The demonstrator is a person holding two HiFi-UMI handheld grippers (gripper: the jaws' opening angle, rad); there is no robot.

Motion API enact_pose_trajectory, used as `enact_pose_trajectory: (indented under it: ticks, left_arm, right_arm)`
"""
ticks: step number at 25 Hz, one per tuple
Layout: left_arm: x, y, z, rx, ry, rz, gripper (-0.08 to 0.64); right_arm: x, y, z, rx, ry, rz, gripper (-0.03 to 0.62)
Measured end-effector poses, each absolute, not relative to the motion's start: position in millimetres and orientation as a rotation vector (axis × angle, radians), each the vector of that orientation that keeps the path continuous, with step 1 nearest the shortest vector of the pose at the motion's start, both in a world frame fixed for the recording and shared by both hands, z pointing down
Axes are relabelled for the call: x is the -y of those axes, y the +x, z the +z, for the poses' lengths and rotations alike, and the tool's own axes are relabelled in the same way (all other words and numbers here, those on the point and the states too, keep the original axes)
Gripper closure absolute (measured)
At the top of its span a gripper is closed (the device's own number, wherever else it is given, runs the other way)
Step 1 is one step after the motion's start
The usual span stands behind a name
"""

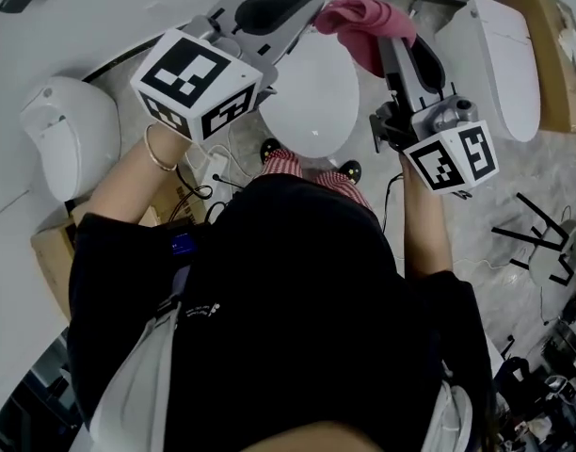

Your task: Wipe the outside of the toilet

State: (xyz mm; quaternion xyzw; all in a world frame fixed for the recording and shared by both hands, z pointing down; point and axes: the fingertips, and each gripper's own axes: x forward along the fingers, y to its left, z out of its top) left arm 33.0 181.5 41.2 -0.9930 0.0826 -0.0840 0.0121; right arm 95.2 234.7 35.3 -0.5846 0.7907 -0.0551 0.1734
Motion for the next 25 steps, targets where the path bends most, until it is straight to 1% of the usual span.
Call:
enact_pose_trajectory:
  ticks: [8,18,21,25]
  left_arm:
    - [-230.6,84.3,35.7,-0.257,-3.083,-0.275,0.551]
    - [-263.3,152.3,34.6,-0.352,-3.094,-0.254,0.551]
    - [-259.4,161.8,31.3,-0.414,-3.072,-0.249,0.551]
    - [-249.6,152.5,26.4,-0.498,-3.053,-0.224,0.551]
  right_arm:
    - [-279.4,136.5,36.2,-2.287,-1.594,-0.149,0.537]
    - [-325.2,237.1,39.9,-2.277,-1.61,-0.172,0.537]
    - [-325.2,251.7,37.9,-2.29,-1.571,-0.157,0.537]
    - [-314.8,257.4,39.4,-2.263,-1.543,-0.156,0.537]
